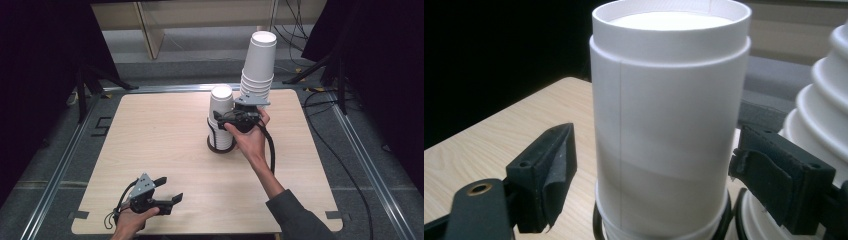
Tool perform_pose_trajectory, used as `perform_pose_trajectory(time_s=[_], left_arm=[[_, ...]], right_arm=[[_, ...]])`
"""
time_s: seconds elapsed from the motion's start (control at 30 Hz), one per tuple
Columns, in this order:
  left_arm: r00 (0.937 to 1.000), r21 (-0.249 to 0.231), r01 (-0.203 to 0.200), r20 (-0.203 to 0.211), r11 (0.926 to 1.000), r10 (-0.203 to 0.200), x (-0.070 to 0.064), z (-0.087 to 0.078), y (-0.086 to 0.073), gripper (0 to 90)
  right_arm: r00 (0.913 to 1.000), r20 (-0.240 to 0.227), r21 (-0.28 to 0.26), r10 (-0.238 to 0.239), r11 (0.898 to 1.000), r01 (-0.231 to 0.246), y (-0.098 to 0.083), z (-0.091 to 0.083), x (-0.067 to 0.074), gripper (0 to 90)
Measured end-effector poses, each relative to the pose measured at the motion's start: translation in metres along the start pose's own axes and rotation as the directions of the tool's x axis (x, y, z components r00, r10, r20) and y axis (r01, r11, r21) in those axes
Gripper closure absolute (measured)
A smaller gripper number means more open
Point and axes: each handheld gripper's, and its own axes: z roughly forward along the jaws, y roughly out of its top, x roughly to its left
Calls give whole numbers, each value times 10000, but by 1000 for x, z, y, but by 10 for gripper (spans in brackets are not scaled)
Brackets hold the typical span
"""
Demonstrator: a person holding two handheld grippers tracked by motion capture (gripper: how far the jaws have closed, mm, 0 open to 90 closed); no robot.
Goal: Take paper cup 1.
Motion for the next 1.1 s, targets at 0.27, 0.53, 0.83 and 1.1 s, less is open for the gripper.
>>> perform_pose_trajectory(time_s=[0.27,0.53,0.83,1.1], left_arm=[[10000,-153,-42,32,9999,42,-1,1,0,145],[9999,-140,-83,58,9999,84,-1,1,0,145],[9999,-137,-85,76,9999,86,-2,1,0,145],[9999,-139,-85,94,9999,86,-2,1,0,145]], right_arm=[[9988,430,158,239,9996,-246,5,12,7,156],[9964,651,121,544,9984,-553,7,20,6,154],[9953,612,-88,755,9971,-751,7,26,3,164],[9932,531,-109,1038,9946,-1033,7,29,2,158]])
